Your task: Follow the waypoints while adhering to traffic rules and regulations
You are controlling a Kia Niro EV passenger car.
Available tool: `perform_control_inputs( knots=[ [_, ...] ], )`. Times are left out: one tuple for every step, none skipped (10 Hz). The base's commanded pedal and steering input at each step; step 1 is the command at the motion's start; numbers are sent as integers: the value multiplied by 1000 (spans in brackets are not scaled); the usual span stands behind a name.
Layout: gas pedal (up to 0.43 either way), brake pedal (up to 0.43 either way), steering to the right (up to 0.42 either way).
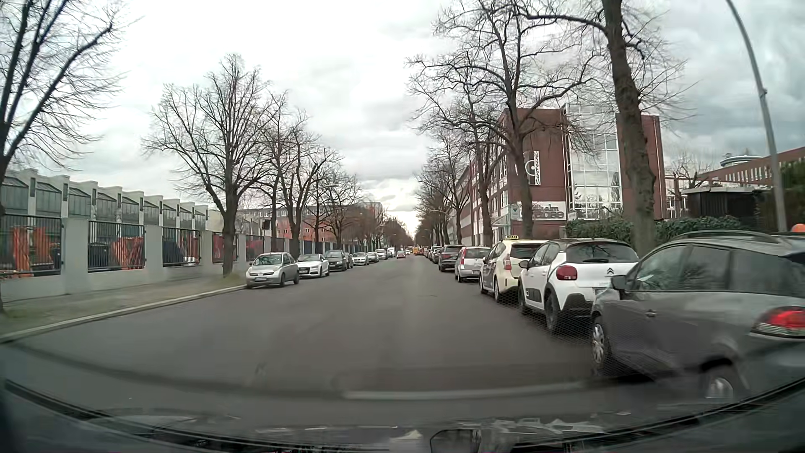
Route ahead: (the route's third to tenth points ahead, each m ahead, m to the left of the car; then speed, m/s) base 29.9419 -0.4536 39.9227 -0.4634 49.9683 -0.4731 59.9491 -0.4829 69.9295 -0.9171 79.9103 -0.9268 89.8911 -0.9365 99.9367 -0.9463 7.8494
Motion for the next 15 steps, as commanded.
perform_control_inputs(
  knots=[
    [0, 12, -2],
    [0, 12, 0],
    [0, 12, 0],
    [0, 12, 0],
    [0, 12, 0],
    [0, 12, -1],
    [0, 12, -2],
    [0, 12, -2],
    [0, 12, -2],
    [0, 12, -2],
    [0, 12, -2],
    [0, 12, -2],
    [0, 12, -2],
    [0, 12, -2],
    [0, 12, -2]
  ],
)
